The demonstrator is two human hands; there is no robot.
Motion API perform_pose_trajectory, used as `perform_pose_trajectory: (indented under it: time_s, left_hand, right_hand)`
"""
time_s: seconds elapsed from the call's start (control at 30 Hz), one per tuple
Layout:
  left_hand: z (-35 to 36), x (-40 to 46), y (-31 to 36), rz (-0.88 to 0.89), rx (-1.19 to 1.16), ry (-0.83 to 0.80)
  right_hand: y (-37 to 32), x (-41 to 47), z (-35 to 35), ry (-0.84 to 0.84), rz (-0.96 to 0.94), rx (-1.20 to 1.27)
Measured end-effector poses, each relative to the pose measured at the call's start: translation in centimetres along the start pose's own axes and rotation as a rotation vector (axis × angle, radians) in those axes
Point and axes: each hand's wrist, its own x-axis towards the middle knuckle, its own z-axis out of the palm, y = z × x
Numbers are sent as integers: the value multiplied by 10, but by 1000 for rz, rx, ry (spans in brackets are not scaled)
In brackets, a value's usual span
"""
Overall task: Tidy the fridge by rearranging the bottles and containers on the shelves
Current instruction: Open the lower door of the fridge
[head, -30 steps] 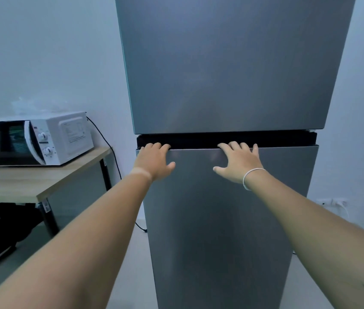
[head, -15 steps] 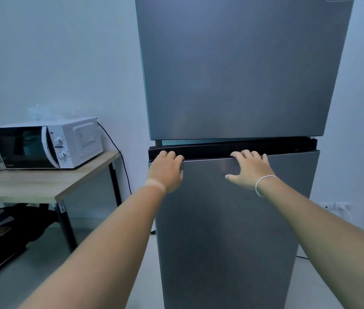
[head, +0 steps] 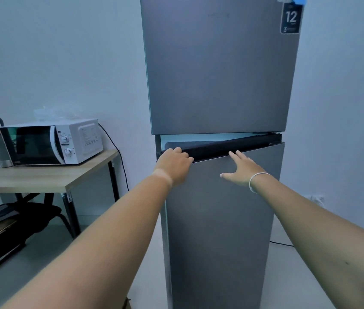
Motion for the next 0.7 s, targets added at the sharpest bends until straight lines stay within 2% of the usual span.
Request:
perform_pose_trajectory:
  time_s: [0.13,0.37,0.53,0.7]
  left_hand:
    - [-20,-13,9,92,69,98]
    - [-58,-40,33,46,-105,93]
    - [-78,-57,54,21,-144,122]
    - [-102,-70,80,49,-274,144]
  right_hand:
    - [1,-38,-5,2,-58,-47]
    - [-2,-106,5,-30,-99,72]
    - [0,-146,9,-79,-115,228]
    - [-1,-173,15,-5,-116,486]
